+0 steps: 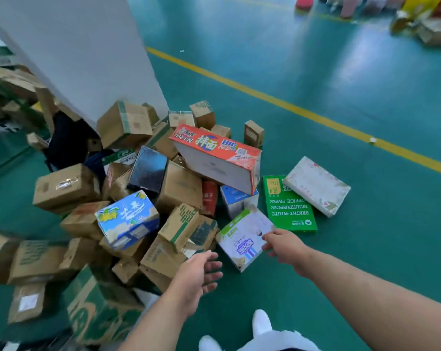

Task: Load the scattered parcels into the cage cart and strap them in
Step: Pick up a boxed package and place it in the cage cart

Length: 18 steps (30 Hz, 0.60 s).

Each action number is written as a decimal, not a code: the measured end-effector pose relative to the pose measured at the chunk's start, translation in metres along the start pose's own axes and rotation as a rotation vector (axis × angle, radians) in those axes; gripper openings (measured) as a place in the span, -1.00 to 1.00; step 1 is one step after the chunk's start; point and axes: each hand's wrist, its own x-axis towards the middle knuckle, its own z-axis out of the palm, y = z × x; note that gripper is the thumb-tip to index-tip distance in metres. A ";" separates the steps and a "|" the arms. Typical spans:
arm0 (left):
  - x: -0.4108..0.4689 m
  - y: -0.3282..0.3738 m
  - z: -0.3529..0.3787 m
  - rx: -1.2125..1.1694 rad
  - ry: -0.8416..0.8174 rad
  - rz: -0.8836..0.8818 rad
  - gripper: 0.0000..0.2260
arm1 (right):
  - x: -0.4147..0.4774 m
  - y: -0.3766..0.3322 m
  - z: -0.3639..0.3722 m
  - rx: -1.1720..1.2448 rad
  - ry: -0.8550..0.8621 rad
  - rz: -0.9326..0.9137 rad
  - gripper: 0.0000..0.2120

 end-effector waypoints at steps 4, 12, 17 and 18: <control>0.031 0.026 -0.008 0.055 0.036 -0.057 -0.77 | 0.031 -0.023 0.008 0.028 -0.009 0.018 -0.80; 0.120 0.108 -0.007 0.234 -0.018 -0.079 -0.79 | 0.061 -0.066 0.000 0.078 0.095 0.070 -0.80; 0.150 0.173 0.023 0.306 -0.102 -0.025 -0.80 | 0.073 -0.077 -0.022 0.135 0.174 0.123 -0.81; 0.156 0.183 0.032 0.306 -0.125 -0.025 -0.79 | 0.078 -0.076 -0.025 0.166 0.191 0.139 -0.81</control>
